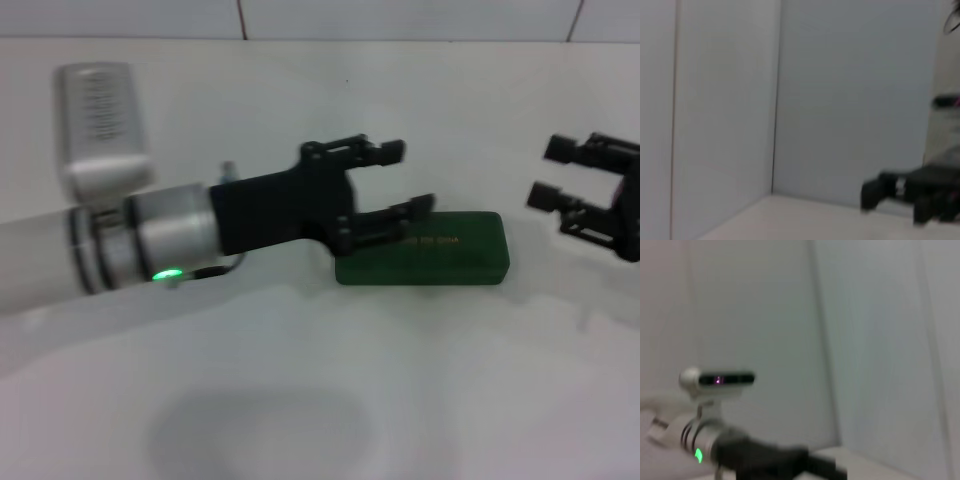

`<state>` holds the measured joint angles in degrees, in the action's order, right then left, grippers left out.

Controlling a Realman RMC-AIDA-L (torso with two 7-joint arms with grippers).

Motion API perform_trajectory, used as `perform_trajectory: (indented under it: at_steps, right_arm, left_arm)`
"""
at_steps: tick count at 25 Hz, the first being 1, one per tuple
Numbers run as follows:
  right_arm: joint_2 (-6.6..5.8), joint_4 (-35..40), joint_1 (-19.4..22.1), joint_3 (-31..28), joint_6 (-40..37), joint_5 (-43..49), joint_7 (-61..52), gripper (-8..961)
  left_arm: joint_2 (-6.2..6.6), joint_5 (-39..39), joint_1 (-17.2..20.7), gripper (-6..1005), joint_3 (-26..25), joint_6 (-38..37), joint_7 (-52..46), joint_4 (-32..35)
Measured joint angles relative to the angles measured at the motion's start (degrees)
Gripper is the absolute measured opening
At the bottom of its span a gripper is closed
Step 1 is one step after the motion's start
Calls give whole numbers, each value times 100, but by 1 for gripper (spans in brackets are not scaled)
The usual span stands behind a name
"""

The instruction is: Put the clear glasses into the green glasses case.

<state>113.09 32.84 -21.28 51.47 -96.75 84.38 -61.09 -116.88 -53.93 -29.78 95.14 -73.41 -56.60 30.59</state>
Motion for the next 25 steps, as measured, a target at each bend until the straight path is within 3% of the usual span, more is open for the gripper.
perform_trajectory:
  at_steps: [2, 5, 9, 12, 17, 21, 25]
  right_arm:
    - [39, -3, -199, 5, 1, 239, -10, 598]
    - [78, -4, -380, 21, 17, 409, -6, 638]
    - [82, 2, -583, 227, 18, 614, 57, 708]
    - [82, 15, -721, 403, 100, 725, 138, 764]
    - [145, -21, -773, 434, 110, 749, 333, 859]
    - [234, -23, -703, 457, 122, 754, 622, 886]
    - [238, -24, -704, 484, 122, 756, 628, 886]
  left_arm:
    - [92, -6, 283, 688, -147, -239, -10, 229]
    - [133, -165, 586, 698, -505, -647, 155, 299]
    - [130, -502, 839, 817, -839, -1119, 363, 331]
    - [85, -642, 1020, 878, -1066, -1385, 608, 296]
    - [-143, -717, 1385, 888, -1399, -1534, 1279, 276]
    - [-152, -732, 1400, 888, -1397, -1558, 1402, 247]
    - [-134, -743, 1393, 888, -1389, -1581, 1444, 234]
